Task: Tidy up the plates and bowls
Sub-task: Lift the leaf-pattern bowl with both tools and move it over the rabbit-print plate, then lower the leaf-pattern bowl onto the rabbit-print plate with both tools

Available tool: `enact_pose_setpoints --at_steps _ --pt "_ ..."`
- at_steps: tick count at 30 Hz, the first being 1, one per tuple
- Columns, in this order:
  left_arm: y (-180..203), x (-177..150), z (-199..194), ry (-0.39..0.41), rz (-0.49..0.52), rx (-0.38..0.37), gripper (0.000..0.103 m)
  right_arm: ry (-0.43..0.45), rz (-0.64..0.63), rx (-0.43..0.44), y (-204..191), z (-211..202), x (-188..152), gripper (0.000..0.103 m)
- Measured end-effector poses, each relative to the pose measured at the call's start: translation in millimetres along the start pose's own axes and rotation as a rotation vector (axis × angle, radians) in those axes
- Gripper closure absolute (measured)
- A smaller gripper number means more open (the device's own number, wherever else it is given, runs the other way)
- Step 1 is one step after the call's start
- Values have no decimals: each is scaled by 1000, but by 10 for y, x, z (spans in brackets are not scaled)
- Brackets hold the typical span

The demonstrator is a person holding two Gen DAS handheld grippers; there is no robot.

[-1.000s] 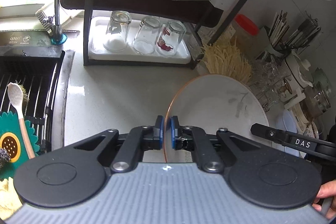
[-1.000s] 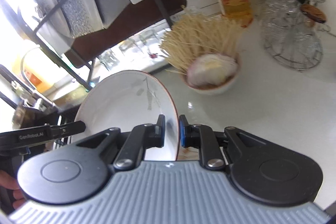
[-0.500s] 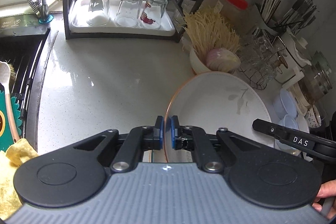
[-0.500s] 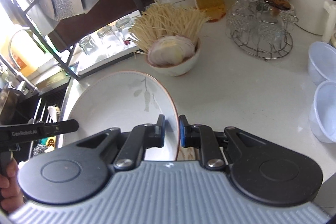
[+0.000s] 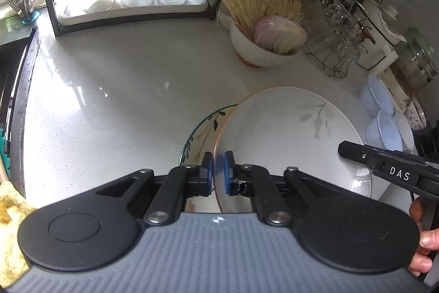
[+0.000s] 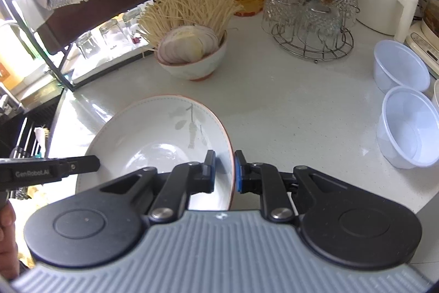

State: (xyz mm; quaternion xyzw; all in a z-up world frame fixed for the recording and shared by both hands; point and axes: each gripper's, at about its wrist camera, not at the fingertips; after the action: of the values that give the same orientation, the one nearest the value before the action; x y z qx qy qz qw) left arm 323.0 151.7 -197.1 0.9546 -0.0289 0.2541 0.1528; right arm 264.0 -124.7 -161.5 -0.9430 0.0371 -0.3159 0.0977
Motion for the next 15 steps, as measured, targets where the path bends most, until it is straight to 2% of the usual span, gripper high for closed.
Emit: enact_pose_setpoints --at_steps 8,15 --pt "15 -25 115 -66 36 0 93 -30 5 0 44 14 -70 86" --pt "33 -23 140 -84 53 23 92 -47 -19 -12 -9 21 -78 86"
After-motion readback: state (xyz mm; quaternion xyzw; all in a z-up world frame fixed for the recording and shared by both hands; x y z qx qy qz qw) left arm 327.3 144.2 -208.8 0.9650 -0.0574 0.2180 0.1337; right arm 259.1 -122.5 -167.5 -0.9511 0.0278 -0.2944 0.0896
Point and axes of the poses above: each gripper's, at about its wrist camera, not at the fingertips, and z roughly the way its jaws point, y to its right, x to its top, and after that the axes turned 2 degrees about z, right-handed
